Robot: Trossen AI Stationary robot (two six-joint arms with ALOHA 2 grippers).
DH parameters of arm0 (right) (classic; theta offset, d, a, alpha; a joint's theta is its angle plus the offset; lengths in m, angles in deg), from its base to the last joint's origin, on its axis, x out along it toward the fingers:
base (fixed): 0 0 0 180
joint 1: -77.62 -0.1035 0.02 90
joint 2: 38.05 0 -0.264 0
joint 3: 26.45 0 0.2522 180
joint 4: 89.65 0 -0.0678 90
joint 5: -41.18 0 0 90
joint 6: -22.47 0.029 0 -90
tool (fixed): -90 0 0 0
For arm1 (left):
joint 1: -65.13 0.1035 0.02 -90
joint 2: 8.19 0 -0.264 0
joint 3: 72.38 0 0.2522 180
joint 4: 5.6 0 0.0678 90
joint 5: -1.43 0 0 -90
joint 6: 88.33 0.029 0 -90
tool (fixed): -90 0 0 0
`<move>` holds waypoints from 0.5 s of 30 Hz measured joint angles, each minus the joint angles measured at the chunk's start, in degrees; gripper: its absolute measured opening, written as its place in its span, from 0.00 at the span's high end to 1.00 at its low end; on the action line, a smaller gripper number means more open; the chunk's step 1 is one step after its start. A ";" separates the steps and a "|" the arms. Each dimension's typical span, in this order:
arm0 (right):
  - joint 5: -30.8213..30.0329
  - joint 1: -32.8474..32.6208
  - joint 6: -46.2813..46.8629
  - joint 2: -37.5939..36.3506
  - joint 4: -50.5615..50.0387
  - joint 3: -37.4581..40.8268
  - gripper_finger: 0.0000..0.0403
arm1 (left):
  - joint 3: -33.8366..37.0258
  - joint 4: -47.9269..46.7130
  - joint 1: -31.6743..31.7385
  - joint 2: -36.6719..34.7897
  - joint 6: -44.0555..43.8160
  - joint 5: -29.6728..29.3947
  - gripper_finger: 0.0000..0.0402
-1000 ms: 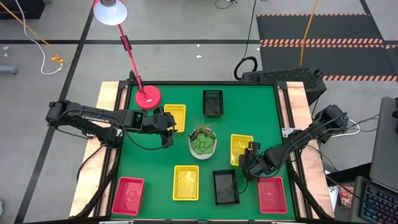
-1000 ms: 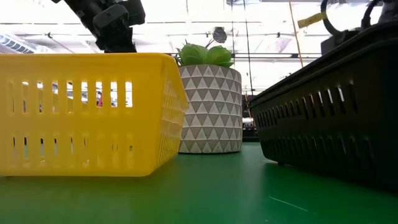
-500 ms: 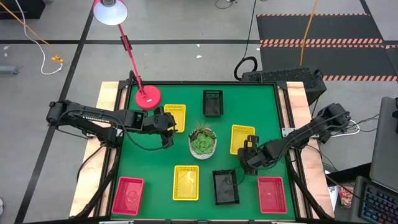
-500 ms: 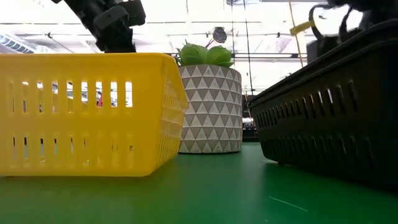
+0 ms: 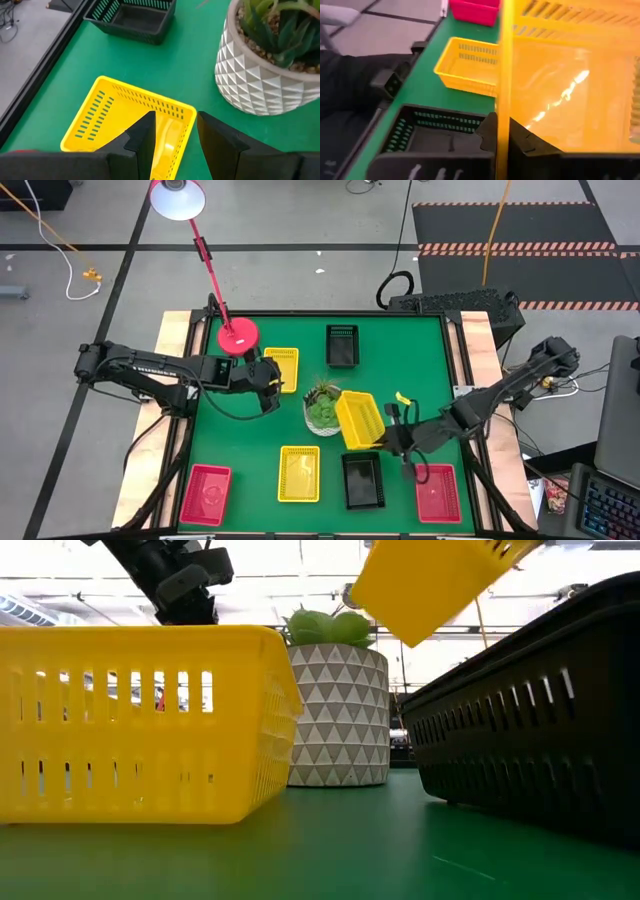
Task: Stack baskets by color
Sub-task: Stack the middle yellow bin on top of the bottom yellow bin
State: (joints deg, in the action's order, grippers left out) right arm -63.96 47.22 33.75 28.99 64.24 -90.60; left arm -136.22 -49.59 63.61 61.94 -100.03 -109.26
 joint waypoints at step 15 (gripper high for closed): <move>-0.21 -2.13 -3.11 -0.65 6.03 0.09 1.00 | 0.00 -0.03 0.00 0.00 -1.09 0.00 0.63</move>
State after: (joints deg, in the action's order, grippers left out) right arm -64.17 45.09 30.64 28.35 70.26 -90.51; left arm -136.22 -49.62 63.61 61.94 -101.12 -109.26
